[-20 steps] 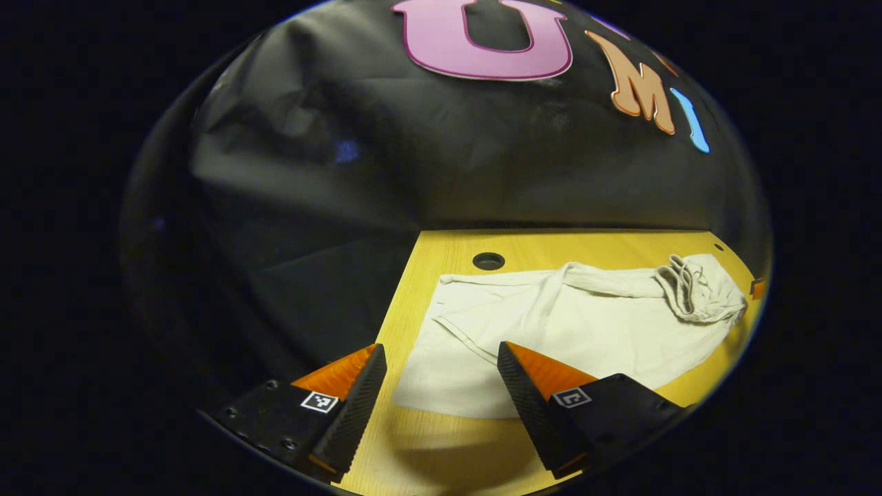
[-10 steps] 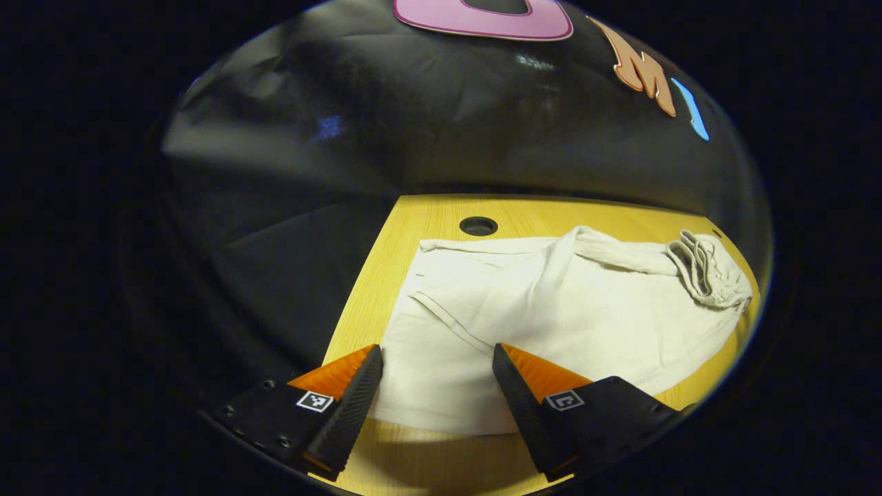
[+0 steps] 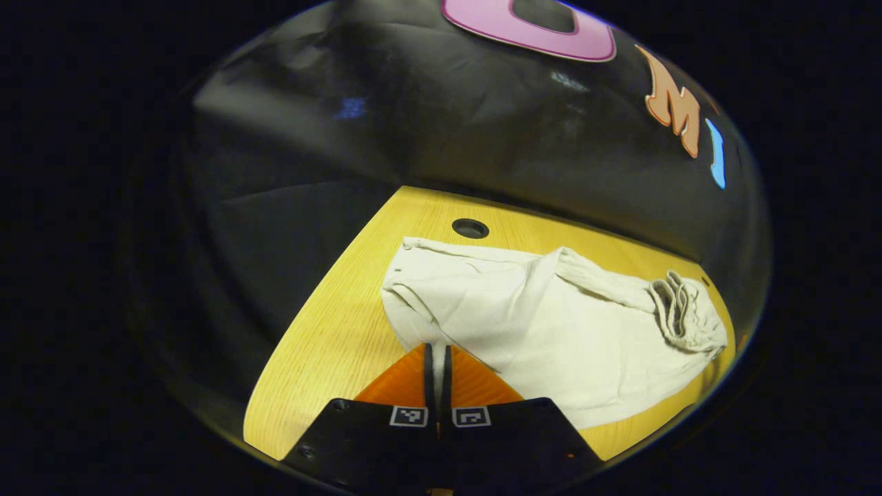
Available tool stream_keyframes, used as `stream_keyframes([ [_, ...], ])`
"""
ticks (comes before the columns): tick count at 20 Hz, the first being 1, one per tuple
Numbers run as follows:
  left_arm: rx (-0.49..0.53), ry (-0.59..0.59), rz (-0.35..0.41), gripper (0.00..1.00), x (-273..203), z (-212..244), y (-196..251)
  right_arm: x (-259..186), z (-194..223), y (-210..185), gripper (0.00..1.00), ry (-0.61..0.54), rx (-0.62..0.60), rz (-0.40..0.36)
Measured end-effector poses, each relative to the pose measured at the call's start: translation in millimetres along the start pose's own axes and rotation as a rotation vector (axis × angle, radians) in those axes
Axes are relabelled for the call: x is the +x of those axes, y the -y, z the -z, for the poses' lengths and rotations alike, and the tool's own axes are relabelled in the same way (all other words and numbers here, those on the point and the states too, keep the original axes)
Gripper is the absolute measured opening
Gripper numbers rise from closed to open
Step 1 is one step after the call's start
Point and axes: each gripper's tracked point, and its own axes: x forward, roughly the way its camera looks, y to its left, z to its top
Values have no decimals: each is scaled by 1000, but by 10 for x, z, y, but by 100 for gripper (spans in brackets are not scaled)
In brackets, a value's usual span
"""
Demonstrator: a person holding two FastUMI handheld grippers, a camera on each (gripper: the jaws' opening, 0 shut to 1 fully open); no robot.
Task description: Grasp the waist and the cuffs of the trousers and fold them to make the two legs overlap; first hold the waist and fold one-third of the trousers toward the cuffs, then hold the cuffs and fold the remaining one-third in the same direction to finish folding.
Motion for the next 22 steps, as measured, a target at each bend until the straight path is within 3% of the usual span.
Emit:
stream_keyframes([
  [2,-93,5,-22,0,-23,-54,73,-110,-23,67,96,12,-5,-3],
  [6,-38,50,2,0,-198,-315,333,-255,-25,195,96,23,-6,-14],
  [13,-17,170,143,0,-444,-949,1472,-562,6,516,96,42,6,-35],
  [22,44,206,278,0,-525,-1179,2946,-933,-46,1220,96,84,55,-10],
])
